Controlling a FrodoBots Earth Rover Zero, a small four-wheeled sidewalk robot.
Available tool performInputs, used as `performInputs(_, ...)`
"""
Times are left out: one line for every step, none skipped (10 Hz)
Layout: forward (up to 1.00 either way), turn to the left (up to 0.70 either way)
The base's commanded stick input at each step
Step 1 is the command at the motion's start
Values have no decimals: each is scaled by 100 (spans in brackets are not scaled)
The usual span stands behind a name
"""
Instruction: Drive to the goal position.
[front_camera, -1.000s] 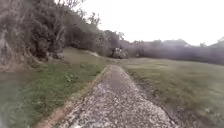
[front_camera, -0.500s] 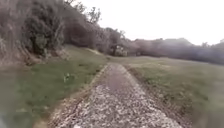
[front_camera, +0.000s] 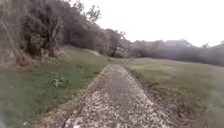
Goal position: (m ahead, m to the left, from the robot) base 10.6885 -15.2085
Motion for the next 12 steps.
performInputs(70, 0)
performInputs(70, 0)
performInputs(70, 0)
performInputs(70, 0)
performInputs(70, 0)
performInputs(70, 0)
performInputs(70, 0)
performInputs(70, 0)
performInputs(70, 0)
performInputs(70, 0)
performInputs(70, 0)
performInputs(70, 0)
